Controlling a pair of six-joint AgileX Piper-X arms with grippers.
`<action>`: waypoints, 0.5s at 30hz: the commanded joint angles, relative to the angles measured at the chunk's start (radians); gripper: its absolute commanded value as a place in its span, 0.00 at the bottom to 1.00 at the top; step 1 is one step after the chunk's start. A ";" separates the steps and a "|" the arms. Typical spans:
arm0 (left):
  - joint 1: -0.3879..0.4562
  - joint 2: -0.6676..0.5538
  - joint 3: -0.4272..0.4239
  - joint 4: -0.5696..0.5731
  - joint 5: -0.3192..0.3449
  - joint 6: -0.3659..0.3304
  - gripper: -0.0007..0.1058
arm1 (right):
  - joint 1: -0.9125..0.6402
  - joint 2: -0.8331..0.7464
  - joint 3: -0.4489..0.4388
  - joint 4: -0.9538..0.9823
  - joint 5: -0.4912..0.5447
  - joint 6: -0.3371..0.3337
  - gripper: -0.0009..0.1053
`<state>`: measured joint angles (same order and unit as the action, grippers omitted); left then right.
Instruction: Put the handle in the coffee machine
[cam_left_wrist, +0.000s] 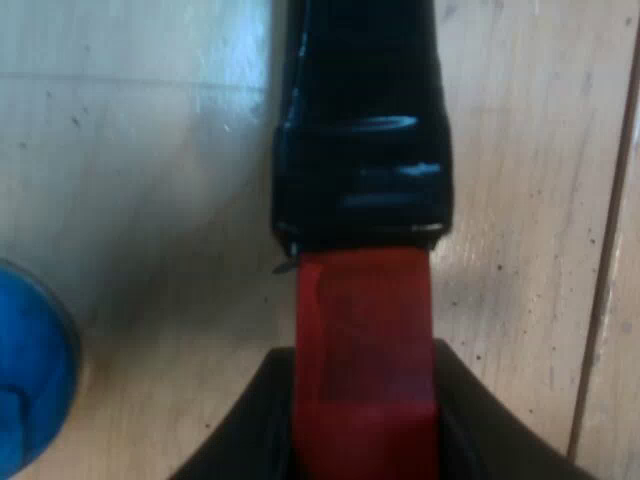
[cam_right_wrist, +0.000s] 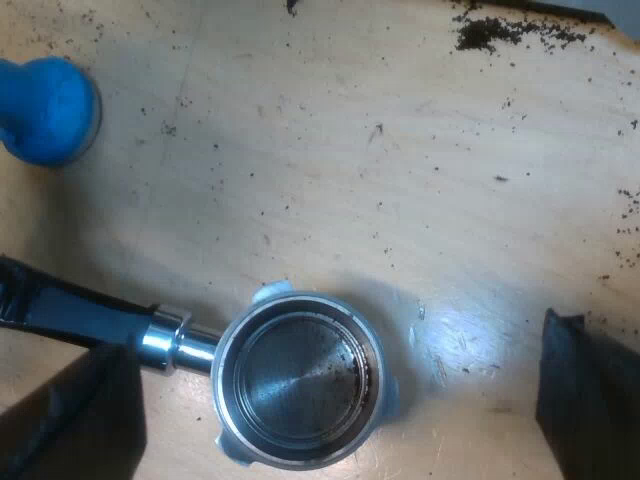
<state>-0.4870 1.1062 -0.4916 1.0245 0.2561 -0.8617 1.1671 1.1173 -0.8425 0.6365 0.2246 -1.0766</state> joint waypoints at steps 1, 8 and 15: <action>-0.005 0.013 0.005 0.030 -0.051 -0.001 0.23 | 0.001 -0.008 0.000 0.021 -0.005 0.005 0.77; -0.005 0.012 0.005 0.030 -0.056 0.004 0.57 | 0.001 -0.008 0.000 0.037 -0.005 0.015 0.77; -0.003 -0.031 -0.036 0.037 -0.065 0.008 0.58 | 0.001 -0.008 -0.032 0.118 -0.005 0.066 0.77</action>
<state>-0.4884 1.0895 -0.5139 1.0525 0.1998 -0.8558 1.1671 1.1173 -0.8604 0.7304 0.2223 -1.0180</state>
